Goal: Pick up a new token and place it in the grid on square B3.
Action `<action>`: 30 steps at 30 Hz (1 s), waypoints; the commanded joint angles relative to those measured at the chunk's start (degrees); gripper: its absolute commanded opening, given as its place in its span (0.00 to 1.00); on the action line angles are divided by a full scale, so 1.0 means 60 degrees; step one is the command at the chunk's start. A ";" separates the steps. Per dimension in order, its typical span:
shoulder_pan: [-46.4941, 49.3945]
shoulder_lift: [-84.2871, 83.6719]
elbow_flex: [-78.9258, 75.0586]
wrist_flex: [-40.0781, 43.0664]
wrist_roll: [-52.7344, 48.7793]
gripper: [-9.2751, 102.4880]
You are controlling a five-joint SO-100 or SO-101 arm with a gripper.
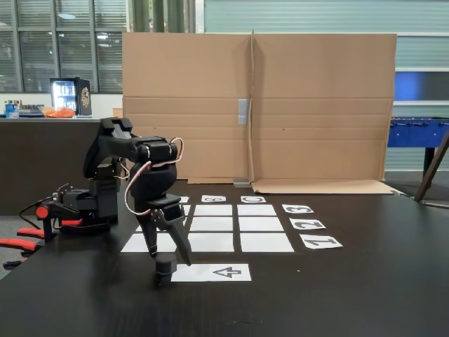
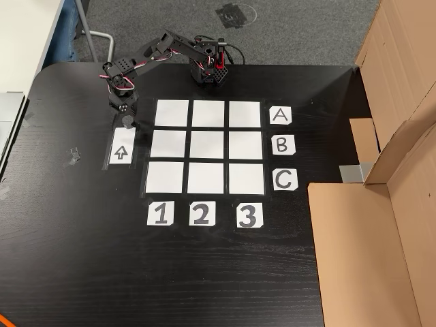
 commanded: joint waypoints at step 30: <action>-0.0029 0.2036 -0.0732 0.0498 0.0483 0.08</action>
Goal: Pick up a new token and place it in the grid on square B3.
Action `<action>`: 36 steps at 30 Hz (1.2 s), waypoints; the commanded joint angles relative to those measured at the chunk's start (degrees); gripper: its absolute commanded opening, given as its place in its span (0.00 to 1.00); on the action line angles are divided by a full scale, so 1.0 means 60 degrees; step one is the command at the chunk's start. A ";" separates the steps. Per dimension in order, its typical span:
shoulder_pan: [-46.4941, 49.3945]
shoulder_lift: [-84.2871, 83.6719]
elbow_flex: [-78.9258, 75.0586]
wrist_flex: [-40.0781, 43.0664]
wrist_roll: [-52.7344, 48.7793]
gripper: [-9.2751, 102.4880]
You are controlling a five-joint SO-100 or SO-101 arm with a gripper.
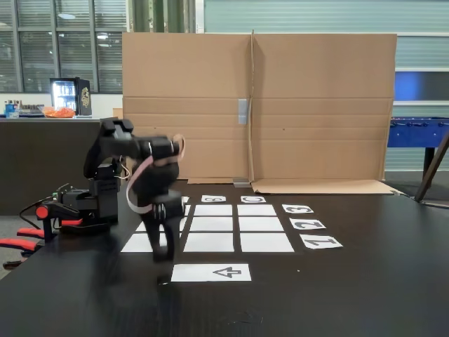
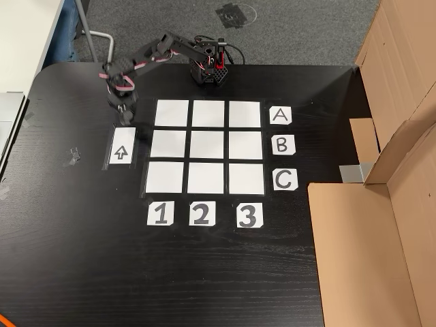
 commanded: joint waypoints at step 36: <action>-0.6680 0.5156 0.3691 0.0630 0.1919 0.08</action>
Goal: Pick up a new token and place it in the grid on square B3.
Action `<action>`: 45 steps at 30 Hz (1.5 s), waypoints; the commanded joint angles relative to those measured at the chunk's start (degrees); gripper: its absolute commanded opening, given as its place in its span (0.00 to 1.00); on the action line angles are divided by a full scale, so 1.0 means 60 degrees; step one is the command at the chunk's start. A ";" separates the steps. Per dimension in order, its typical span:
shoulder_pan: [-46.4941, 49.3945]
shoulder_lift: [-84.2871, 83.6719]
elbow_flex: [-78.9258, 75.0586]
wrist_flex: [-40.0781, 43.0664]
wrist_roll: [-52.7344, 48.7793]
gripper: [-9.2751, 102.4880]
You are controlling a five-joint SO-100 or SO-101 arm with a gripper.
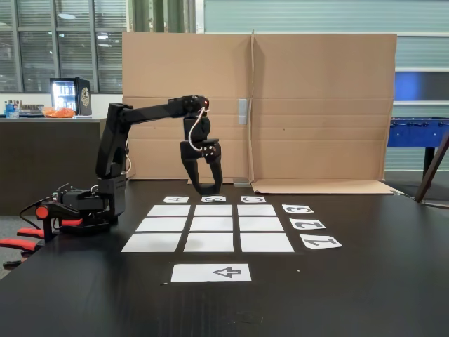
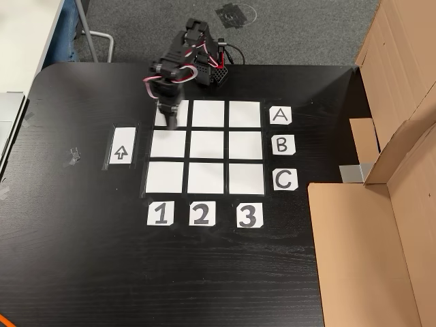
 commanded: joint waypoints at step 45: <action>-0.6416 -0.1509 0.2124 -0.2695 0.1714 0.08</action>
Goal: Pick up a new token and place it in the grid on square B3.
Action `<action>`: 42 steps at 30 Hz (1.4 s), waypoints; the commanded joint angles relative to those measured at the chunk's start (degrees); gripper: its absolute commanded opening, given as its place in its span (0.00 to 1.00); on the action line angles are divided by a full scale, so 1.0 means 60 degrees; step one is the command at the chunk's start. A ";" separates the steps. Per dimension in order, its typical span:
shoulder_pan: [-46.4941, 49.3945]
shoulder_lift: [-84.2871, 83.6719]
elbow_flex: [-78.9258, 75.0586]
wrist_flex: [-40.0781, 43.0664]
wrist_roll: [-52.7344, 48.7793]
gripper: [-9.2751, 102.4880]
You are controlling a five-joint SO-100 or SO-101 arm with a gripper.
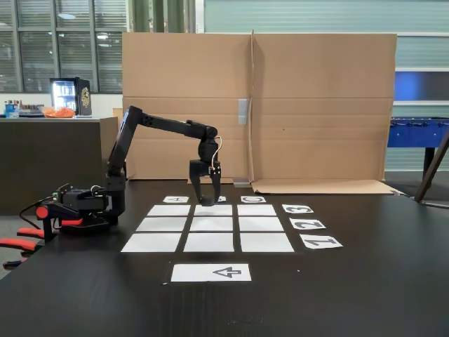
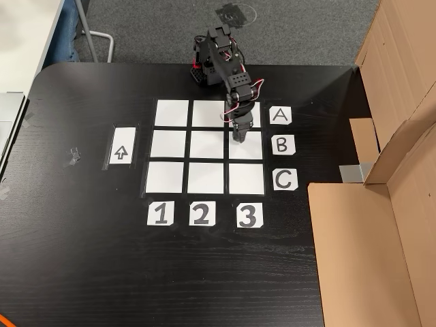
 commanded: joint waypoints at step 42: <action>-0.0396 0.1289 -0.1523 0.1377 -0.0176 0.53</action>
